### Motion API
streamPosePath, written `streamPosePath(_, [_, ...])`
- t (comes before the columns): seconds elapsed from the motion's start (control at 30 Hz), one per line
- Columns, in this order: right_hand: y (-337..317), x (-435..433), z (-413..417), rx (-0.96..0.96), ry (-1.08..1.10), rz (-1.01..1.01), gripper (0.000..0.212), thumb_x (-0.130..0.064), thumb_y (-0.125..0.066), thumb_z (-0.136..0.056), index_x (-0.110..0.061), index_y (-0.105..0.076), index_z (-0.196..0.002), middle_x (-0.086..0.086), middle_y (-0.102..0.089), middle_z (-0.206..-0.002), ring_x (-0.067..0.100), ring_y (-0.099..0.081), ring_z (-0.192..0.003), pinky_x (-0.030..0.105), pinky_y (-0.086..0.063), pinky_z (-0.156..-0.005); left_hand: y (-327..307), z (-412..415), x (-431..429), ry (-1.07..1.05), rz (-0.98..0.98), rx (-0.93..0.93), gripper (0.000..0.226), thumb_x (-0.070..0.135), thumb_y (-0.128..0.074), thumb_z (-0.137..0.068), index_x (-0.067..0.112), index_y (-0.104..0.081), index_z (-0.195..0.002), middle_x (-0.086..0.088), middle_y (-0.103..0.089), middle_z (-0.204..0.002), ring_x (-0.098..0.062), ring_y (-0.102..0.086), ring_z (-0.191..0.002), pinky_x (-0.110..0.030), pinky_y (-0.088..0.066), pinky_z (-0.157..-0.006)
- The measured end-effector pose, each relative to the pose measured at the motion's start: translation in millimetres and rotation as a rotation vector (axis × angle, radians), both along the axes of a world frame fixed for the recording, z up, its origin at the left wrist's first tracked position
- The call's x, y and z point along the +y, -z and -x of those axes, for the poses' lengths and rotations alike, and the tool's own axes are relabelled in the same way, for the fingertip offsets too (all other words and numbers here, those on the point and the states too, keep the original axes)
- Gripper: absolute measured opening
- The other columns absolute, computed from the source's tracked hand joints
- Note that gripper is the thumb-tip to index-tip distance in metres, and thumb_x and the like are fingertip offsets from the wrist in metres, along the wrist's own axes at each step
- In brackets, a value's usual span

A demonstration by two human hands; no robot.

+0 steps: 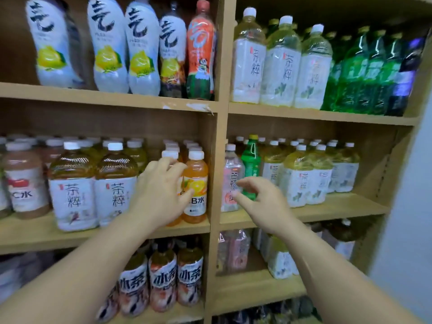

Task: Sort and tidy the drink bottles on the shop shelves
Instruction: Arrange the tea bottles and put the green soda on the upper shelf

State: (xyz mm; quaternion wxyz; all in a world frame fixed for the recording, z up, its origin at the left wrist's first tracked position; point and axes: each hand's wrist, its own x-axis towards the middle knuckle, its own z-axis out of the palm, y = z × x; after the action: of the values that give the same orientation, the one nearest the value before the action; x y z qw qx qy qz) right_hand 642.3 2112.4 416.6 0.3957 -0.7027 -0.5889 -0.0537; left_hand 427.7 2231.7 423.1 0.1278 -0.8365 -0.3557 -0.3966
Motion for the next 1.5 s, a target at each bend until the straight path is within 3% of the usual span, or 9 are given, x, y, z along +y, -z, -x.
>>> streamPosePath(0.27, [-5,59,80,0.000,-0.235,-0.071,0.036,-0.041,-0.071,-0.092,-0.025,-0.067,-0.124,-0.011,-0.062,-0.116,0.009,-0.058,-0.111,0.031,-0.049,-0.096,4,86,25,-0.243,-0.040,-0.151,0.062,0.045,-0.076,-0.081,0.018,-0.060,-0.134,-0.011,-0.051,-0.141,-0.036,-0.048,-0.126,-0.051,-0.045,-0.103])
streamPosePath(0.43, [-14,105,143,0.018,-0.319,-0.100,0.058,-0.042,-0.071,-0.092,-0.029,-0.050,-0.144,-0.007,-0.054,-0.141,0.010,-0.050,-0.130,0.033,-0.046,-0.108,3,139,64,-0.368,0.025,-0.304,0.077,0.050,-0.079,-0.078,0.031,-0.046,-0.145,-0.013,-0.031,-0.156,-0.038,-0.034,-0.138,-0.054,-0.038,-0.111])
streamPosePath(0.57, [-9,145,180,0.166,-0.356,-0.044,0.093,-0.046,-0.077,-0.086,-0.033,-0.021,-0.159,-0.005,-0.038,-0.158,0.013,-0.039,-0.144,0.038,-0.042,-0.115,14,163,98,-0.255,0.265,-0.474,0.109,0.056,-0.084,-0.072,0.034,-0.018,-0.156,-0.007,-0.026,-0.161,-0.030,-0.031,-0.147,-0.051,-0.037,-0.115])
streamPosePath(0.7, [7,176,201,0.333,-0.357,-0.020,0.109,-0.049,-0.083,-0.080,-0.036,-0.011,-0.161,-0.008,-0.029,-0.165,0.014,-0.031,-0.150,0.037,-0.036,-0.118,36,177,121,-0.020,0.448,-0.565,0.114,0.047,-0.087,-0.073,0.037,-0.014,-0.159,0.006,-0.030,-0.163,-0.018,-0.032,-0.148,-0.042,-0.036,-0.113])
streamPosePath(0.87, [25,198,205,0.405,-0.344,-0.084,0.104,-0.043,-0.091,-0.072,-0.050,-0.023,-0.149,-0.025,-0.046,-0.144,0.001,-0.049,-0.132,0.035,-0.047,-0.111,53,189,140,0.135,0.506,-0.532,0.117,0.030,-0.091,-0.072,0.059,-0.009,-0.150,0.014,-0.043,-0.152,-0.014,-0.047,-0.136,-0.045,-0.046,-0.109])
streamPosePath(1.0, [32,198,205,0.421,-0.338,-0.121,0.101,-0.042,-0.093,-0.070,-0.057,-0.026,-0.145,-0.052,-0.043,-0.124,-0.014,-0.050,-0.122,0.025,-0.049,-0.105,56,195,152,0.181,0.540,-0.530,0.119,0.029,-0.092,-0.068,0.077,-0.006,-0.135,0.008,-0.048,-0.148,-0.019,-0.054,-0.128,-0.053,-0.052,-0.102])
streamPosePath(1.2, [40,190,214,0.426,-0.276,-0.185,0.099,-0.053,-0.088,-0.068,-0.072,-0.022,-0.138,-0.017,-0.040,-0.148,0.009,-0.047,-0.135,0.046,-0.050,-0.108,58,194,154,0.197,0.505,-0.551,0.117,0.028,-0.092,-0.068,0.077,-0.010,-0.135,0.002,-0.045,-0.148,-0.020,-0.056,-0.124,-0.053,-0.053,-0.099])
streamPosePath(1.3, [41,182,217,0.398,-0.235,-0.186,0.098,-0.049,-0.087,-0.073,-0.079,-0.014,-0.132,-0.017,-0.038,-0.147,0.007,-0.044,-0.135,0.044,-0.049,-0.110,61,194,146,0.194,0.430,-0.566,0.115,0.026,-0.092,-0.068,0.071,-0.015,-0.141,0.001,-0.040,-0.147,-0.016,-0.050,-0.123,-0.047,-0.049,-0.102])
streamPosePath(1.5, [42,154,217,0.427,-0.245,-0.288,0.093,-0.043,-0.088,-0.076,-0.061,-0.027,-0.145,-0.020,-0.045,-0.143,0.002,-0.045,-0.134,0.038,-0.045,-0.113,67,188,120,0.193,0.335,-0.622,0.118,0.024,-0.097,-0.060,0.071,-0.021,-0.137,-0.001,-0.045,-0.144,-0.025,-0.052,-0.129,-0.052,-0.046,-0.107])
